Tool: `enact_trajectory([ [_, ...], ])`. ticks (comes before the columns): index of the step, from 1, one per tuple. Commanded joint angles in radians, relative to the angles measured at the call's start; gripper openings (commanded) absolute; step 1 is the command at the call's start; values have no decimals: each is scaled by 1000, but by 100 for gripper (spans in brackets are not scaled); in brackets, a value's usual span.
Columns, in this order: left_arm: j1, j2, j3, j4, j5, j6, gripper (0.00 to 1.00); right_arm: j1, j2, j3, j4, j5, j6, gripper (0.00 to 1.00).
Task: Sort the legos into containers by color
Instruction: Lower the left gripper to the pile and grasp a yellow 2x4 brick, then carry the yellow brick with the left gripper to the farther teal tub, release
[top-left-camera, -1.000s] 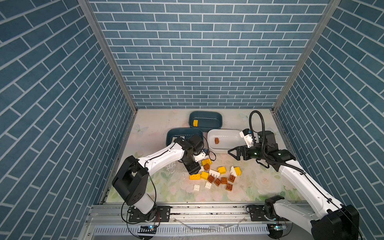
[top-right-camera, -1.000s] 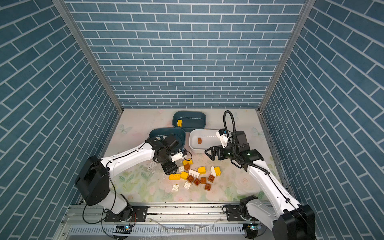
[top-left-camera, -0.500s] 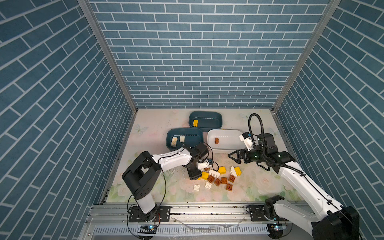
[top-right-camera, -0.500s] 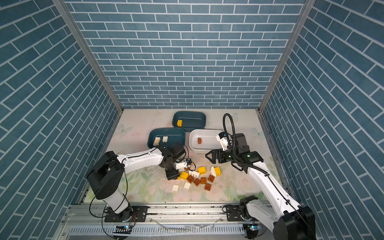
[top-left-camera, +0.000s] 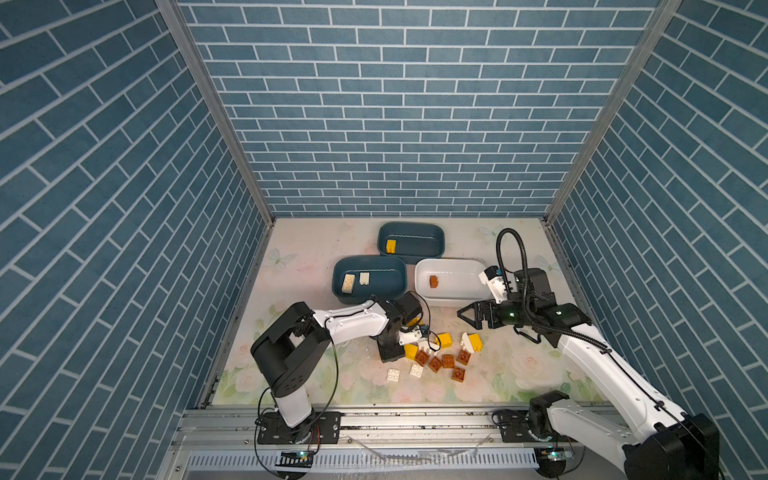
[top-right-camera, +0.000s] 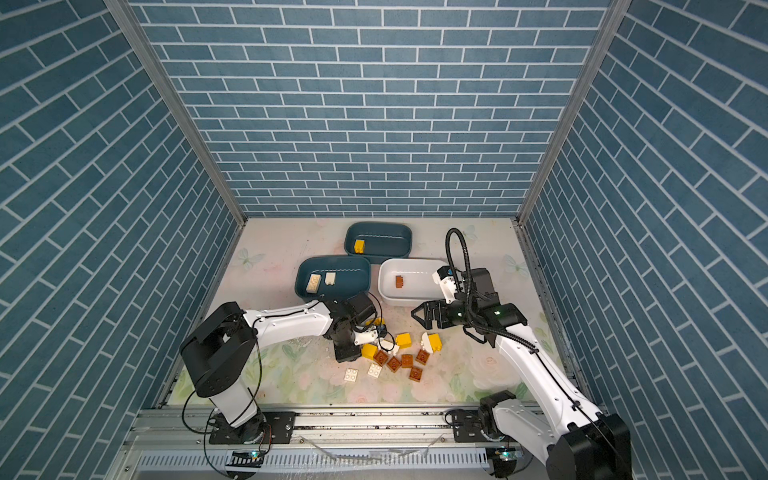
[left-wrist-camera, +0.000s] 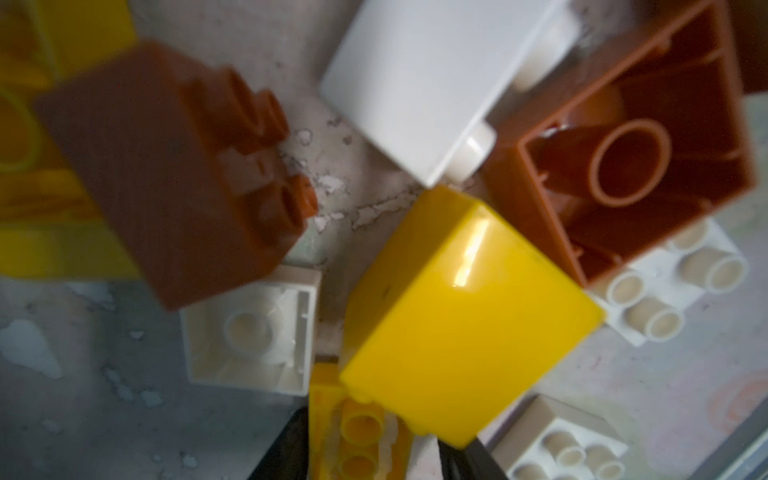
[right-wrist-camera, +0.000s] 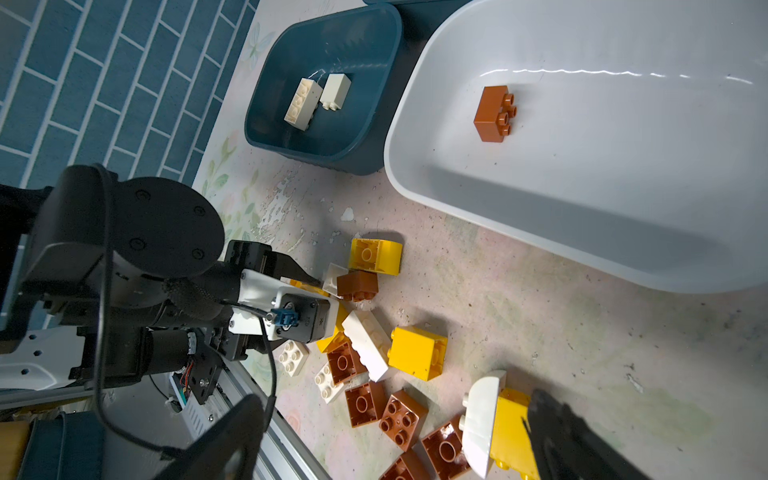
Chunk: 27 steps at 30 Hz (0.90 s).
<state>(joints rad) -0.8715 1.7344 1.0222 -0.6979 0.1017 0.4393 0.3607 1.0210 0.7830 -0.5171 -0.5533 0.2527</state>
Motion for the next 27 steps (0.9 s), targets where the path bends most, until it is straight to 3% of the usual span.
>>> enact_trajectory([
  [1, -7, 22, -26, -14, -15, -4, 45, 2, -10, -13, -22, 9, -42, 98],
  [6, -7, -11, -21, -37, -40, -8, 31, 2, -19, -12, -33, 16, -45, 99],
  [13, 14, -88, 87, -126, -36, -20, 28, 1, -8, 6, -13, 25, -36, 98],
  [20, 124, -92, 311, -201, -16, -44, 29, 1, 26, 42, 53, 24, -11, 98],
  [27, 253, 74, 639, -213, -6, -154, 29, -1, 79, 83, 120, 29, 15, 98],
])
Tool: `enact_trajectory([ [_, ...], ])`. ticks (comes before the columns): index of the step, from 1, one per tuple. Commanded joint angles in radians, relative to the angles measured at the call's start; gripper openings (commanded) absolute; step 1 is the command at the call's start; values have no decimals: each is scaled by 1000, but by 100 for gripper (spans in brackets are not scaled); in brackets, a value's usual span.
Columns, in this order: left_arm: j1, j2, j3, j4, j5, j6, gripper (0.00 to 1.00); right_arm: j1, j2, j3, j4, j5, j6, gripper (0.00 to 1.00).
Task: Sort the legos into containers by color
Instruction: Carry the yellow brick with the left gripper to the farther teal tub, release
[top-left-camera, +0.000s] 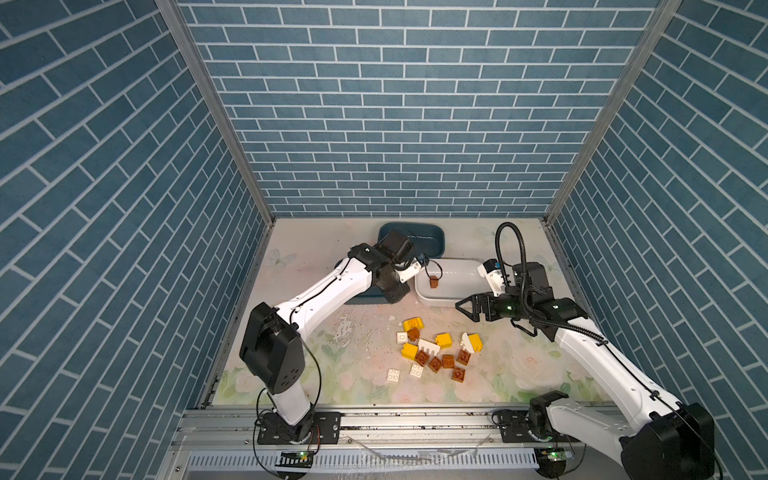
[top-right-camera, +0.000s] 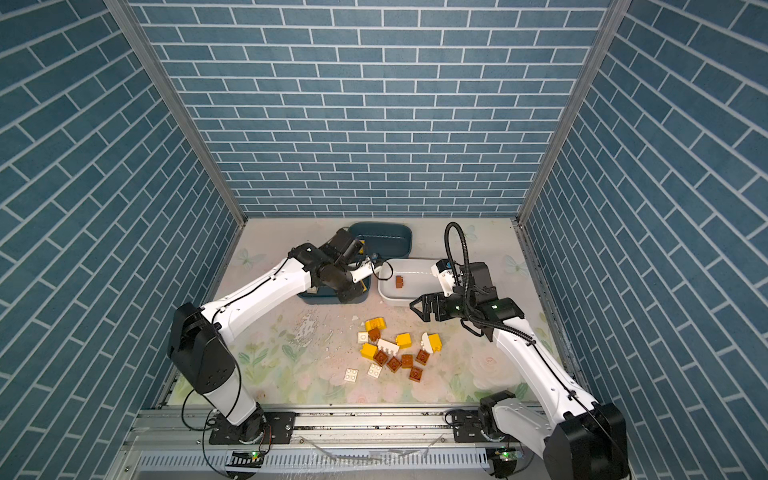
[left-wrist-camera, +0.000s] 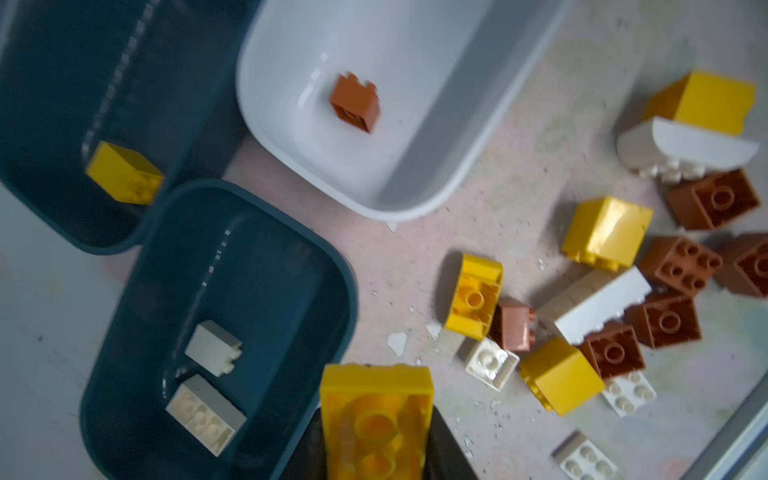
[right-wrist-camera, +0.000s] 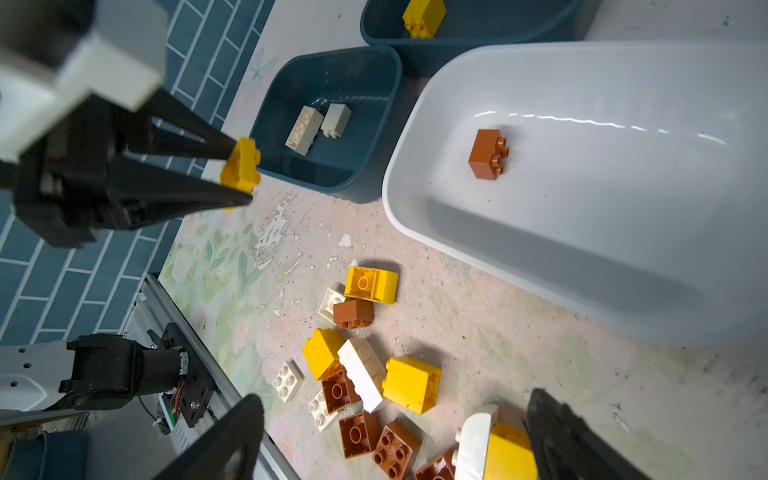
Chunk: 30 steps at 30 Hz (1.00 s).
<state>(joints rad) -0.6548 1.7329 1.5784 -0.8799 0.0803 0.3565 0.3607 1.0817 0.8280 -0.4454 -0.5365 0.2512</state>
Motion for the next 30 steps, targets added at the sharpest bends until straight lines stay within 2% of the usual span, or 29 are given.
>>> enact_trajectory([
  [1, 51, 97, 112, -17, 19, -101, 29, -2, 24, 40, 57, 14, 21, 98],
  [7, 117, 263, 308, 67, 9, -314, 28, -1, 42, 49, 85, 30, 39, 99],
  [13, 163, 430, 478, 93, -107, -542, 28, -3, 44, 52, 80, 40, 43, 99],
  [16, 183, 503, 549, 113, -112, -636, 25, -3, 44, 54, 82, 43, 48, 99],
  [22, 191, 683, 765, 51, -108, -711, 26, -3, 45, 54, 120, 22, 86, 99],
  [30, 195, 821, 906, 32, -142, -728, 26, -3, 43, 72, 149, 0, 122, 98],
])
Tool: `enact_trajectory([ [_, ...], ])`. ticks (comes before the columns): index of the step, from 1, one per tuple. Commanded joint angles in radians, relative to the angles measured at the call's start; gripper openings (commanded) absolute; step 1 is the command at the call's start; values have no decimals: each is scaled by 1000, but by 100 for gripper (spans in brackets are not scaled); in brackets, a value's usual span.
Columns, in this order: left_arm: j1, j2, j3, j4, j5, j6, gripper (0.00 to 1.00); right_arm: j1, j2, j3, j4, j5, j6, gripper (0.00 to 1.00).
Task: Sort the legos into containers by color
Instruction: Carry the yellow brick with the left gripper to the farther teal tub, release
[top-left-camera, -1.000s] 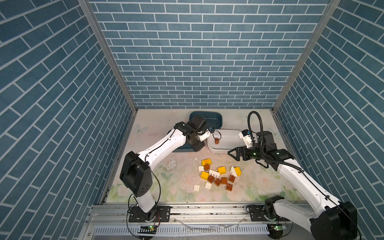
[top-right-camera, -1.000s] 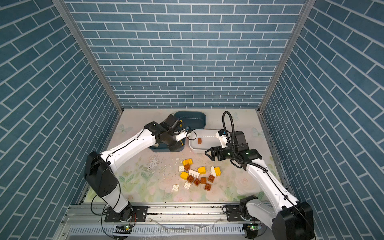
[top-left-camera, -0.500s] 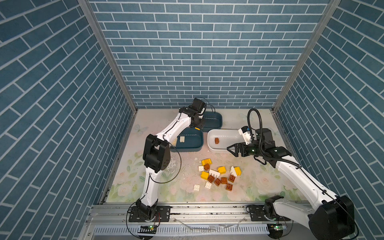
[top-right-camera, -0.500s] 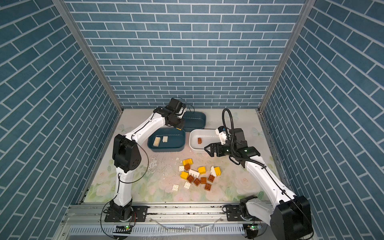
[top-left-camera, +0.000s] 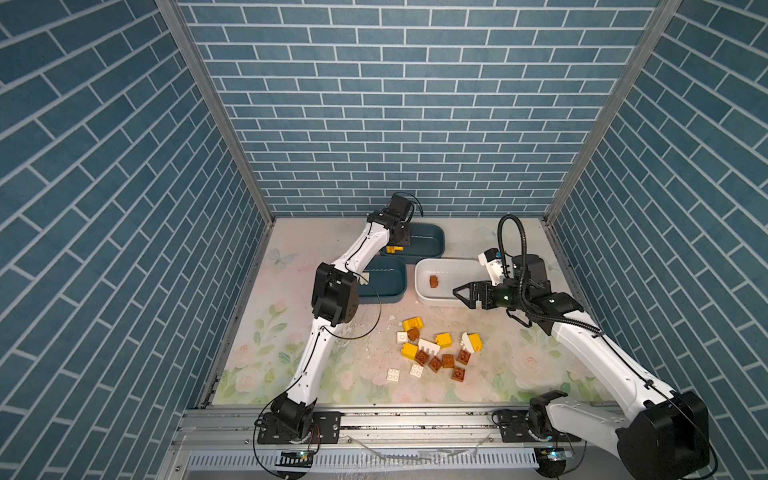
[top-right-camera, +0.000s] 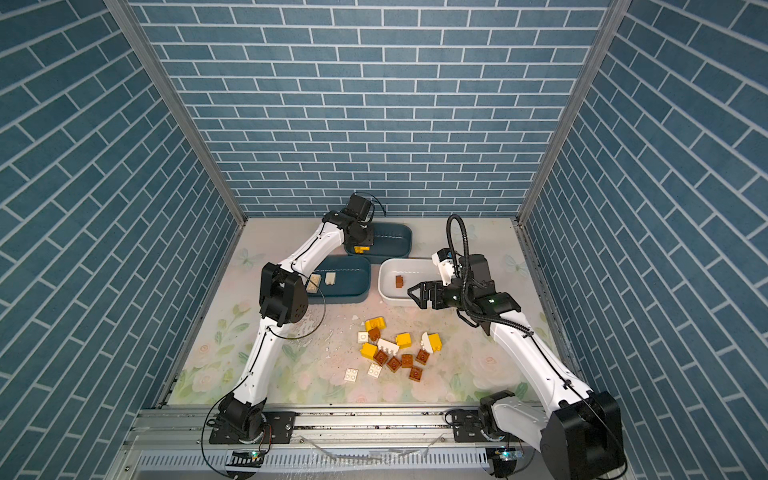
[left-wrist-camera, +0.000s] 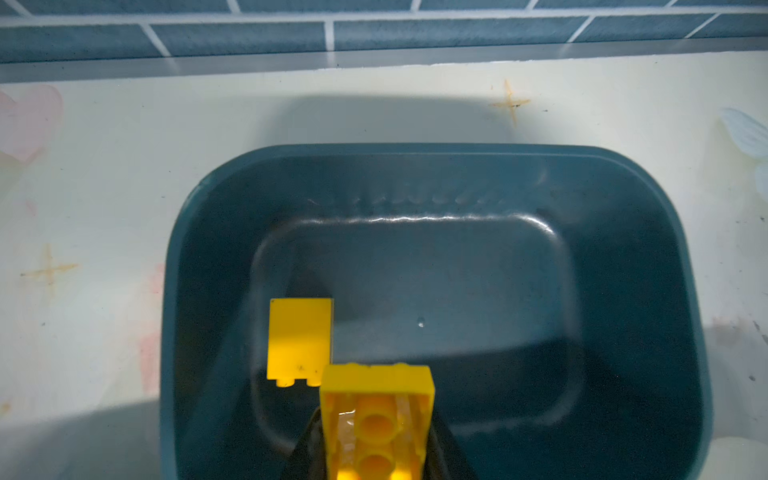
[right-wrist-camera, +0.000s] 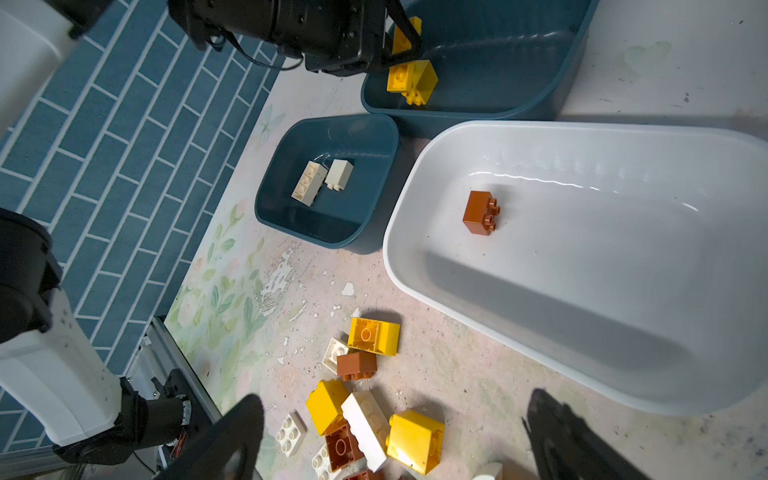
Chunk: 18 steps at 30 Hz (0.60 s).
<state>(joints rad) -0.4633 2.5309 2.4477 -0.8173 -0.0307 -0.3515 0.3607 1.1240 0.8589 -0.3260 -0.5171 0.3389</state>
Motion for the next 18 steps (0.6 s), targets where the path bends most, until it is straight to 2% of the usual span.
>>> enact_trajectory([
  [1, 4, 26, 28, -6, -36, -15, 26, -3, 0, 44, 27, -20, 34, 99],
  [5, 6, 50, 13, 77, -37, 14, 26, -4, 5, 56, 14, -24, 33, 99],
  [9, 6, 56, 6, 89, -16, 20, 32, -4, -1, 61, -5, -22, 28, 99],
  [13, 5, 33, -17, 90, -18, 24, 41, -4, -12, 56, -15, -23, 26, 99],
  [18, 4, -31, -58, 72, -10, 25, 62, -3, -21, 52, -24, -26, 25, 98],
])
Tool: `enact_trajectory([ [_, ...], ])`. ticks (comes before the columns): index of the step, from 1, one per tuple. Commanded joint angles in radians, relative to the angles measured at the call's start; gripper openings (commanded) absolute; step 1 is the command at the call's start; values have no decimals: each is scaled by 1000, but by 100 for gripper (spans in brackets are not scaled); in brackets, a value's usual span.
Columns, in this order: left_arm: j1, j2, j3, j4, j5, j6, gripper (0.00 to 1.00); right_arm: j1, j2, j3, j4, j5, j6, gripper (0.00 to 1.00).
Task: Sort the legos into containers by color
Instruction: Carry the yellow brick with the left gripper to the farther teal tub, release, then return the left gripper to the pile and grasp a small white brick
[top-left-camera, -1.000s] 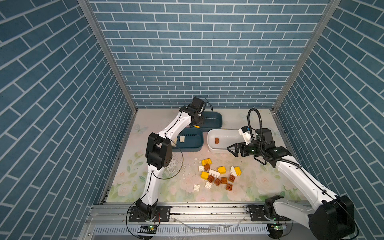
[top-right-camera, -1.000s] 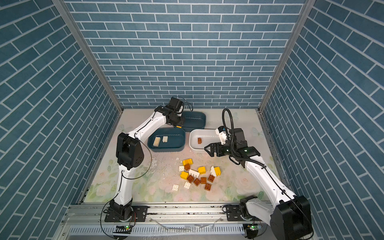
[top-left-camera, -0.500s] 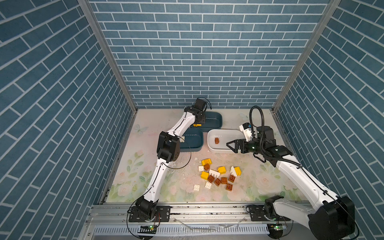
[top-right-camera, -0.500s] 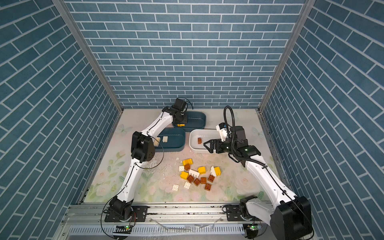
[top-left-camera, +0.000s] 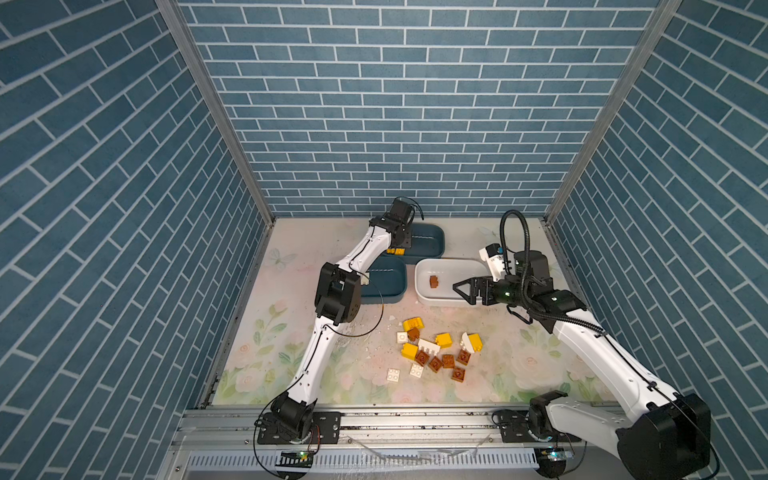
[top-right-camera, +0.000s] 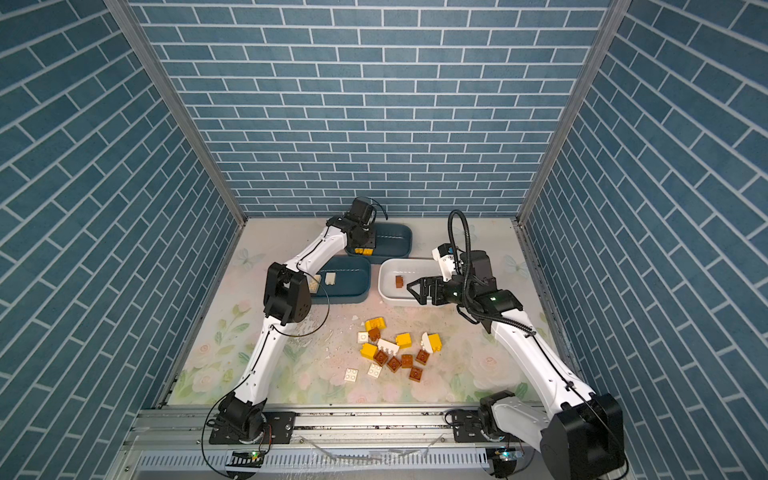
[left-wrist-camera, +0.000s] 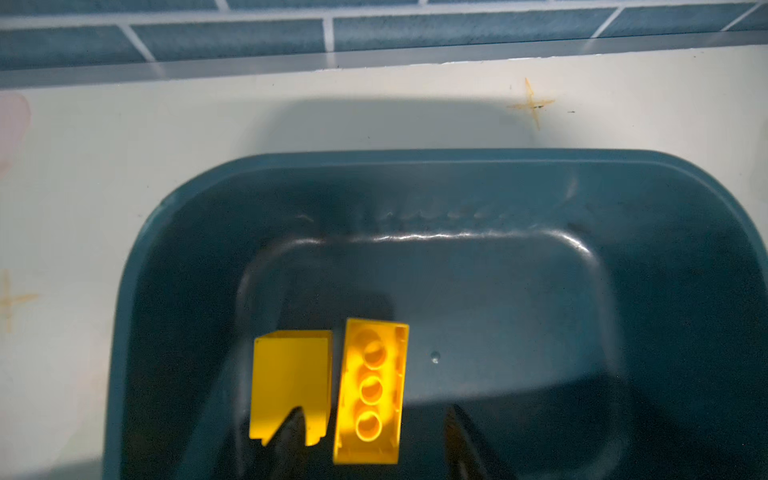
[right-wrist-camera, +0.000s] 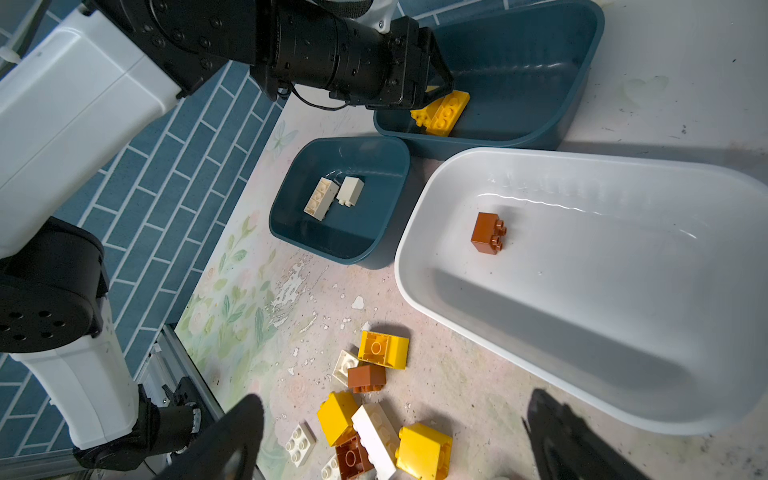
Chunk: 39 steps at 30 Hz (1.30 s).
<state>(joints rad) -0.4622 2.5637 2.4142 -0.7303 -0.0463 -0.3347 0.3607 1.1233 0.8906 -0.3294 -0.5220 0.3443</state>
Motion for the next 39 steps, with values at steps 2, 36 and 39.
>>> enact_trajectory([
  [2, 2, -108, -52, -35, 6, 8, 65, -4, -24, 19, -22, -19, 18, 98],
  [36, -292, -946, -1328, 46, 194, -219, 70, 19, -40, -87, -43, -17, 7, 98],
  [39, -310, -900, -1329, 74, 206, -231, 69, 27, -47, -100, -41, -9, 14, 98],
])
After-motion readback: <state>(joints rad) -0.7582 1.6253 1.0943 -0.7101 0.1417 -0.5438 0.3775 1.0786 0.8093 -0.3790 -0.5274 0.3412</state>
